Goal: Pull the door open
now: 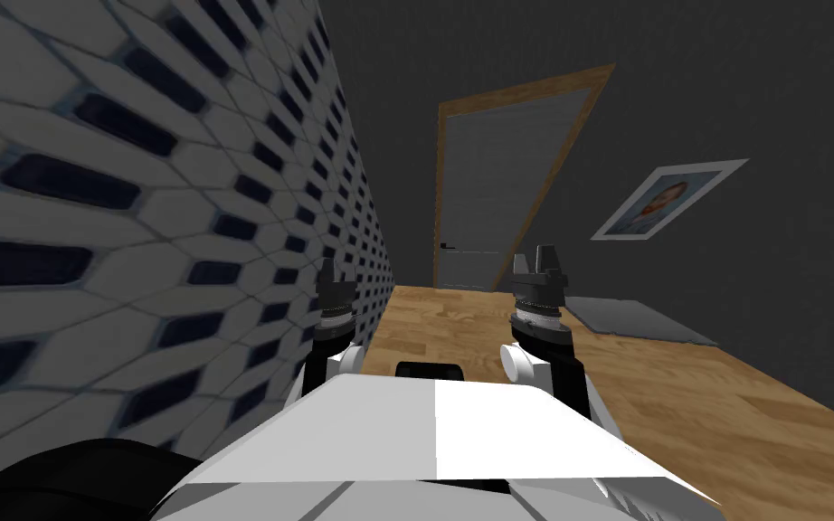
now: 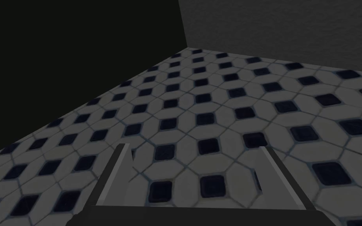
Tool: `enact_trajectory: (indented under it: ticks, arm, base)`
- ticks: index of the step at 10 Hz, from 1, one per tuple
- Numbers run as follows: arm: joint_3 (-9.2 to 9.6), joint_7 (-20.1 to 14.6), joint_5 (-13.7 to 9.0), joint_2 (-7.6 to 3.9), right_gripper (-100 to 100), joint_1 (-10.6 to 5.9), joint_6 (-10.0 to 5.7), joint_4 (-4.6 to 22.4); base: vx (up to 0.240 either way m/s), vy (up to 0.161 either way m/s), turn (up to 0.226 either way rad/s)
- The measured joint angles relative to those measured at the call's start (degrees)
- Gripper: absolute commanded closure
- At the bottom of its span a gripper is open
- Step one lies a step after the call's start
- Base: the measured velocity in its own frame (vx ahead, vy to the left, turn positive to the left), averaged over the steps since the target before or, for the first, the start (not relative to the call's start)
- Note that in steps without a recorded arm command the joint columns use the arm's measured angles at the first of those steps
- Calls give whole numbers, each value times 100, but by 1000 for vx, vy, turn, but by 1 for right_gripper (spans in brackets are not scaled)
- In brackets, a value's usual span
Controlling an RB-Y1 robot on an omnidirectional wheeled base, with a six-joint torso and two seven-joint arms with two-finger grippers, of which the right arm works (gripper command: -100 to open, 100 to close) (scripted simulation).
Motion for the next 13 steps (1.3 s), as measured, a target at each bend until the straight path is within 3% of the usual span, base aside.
enact_trajectory:
  ticks: [13]
  arm:
    - [-15,-251,-233,-430,-100,-394,-239,1382]
  base:
    - [104,15,2]
